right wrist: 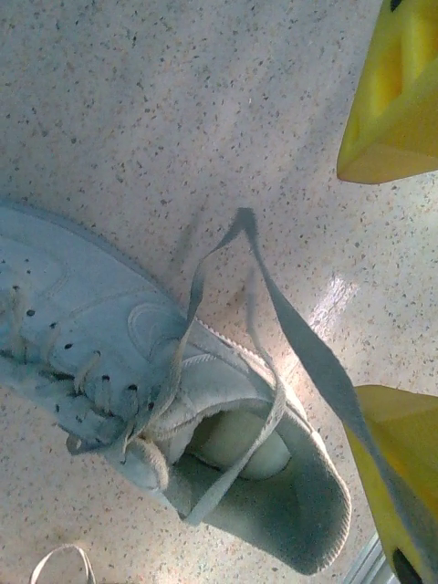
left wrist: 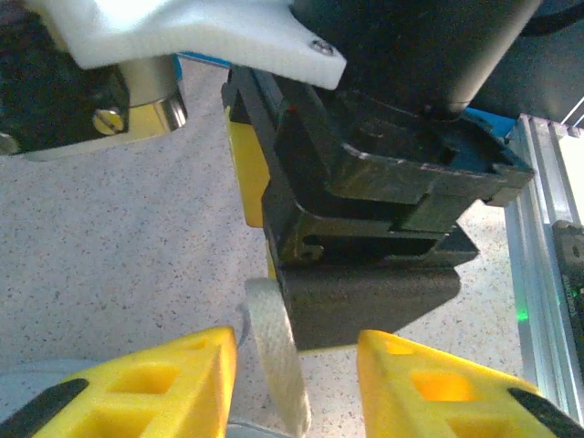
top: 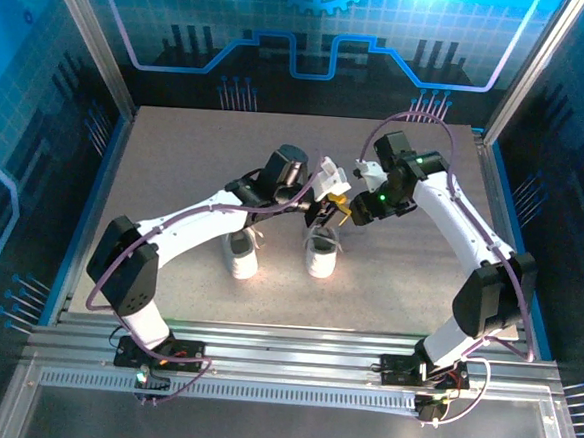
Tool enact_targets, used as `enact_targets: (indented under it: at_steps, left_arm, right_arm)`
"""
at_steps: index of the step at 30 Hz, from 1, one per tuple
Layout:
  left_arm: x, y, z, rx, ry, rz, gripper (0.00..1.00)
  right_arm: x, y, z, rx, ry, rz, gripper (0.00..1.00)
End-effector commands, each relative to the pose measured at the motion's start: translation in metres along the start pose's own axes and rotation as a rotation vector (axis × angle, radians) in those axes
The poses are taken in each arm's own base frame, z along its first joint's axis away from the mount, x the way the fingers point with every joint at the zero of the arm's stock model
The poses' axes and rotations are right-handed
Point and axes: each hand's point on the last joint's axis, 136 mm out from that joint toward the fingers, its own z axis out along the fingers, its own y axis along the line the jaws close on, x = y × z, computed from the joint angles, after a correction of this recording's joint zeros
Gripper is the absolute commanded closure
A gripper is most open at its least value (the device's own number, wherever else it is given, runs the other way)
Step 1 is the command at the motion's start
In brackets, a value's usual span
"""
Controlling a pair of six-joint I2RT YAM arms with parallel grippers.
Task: Tie the shoes
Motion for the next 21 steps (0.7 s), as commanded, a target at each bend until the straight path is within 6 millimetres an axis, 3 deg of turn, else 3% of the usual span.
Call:
enact_targets:
  at_steps: [1, 2, 5, 10, 16, 17, 18, 21]
  left_arm:
    - [-0.012, 0.004, 0.005, -0.005, -0.032, 0.002, 0.59]
    - [-0.01, 0.004, 0.007, 0.001, -0.027, 0.001, 0.66]
    - [-0.008, 0.008, 0.007, -0.015, -0.015, 0.0, 1.0]
    - [-0.01, 0.03, 0.004, -0.094, -0.015, -0.049, 1.0]
    - [-0.015, 0.034, 0.027, -0.072, 0.0, -0.077, 1.0]
    - [-0.014, 0.034, 0.032, -0.069, 0.007, -0.078, 0.94]
    - [-0.014, 0.034, 0.036, -0.068, 0.012, -0.08, 0.77]
    - [-0.013, 0.04, 0.035, -0.096, 0.016, -0.097, 0.5]
  right_arm:
    - [0.002, 0.013, -0.005, -0.04, -0.014, -0.022, 0.4]
    - [0.002, 0.015, -0.005, -0.043, -0.015, -0.029, 0.4]
    - [0.005, 0.01, -0.008, -0.015, -0.017, -0.038, 0.4]
    - [0.034, -0.014, -0.007, 0.052, 0.032, 0.037, 0.39]
    - [0.062, -0.026, -0.01, 0.062, -0.013, 0.179, 0.39]
    - [0.065, -0.027, -0.011, 0.063, -0.024, 0.19, 0.38]
    - [0.068, -0.026, -0.012, 0.067, -0.029, 0.196, 0.38]
    - [0.077, -0.025, -0.011, 0.084, -0.03, 0.188, 0.39]
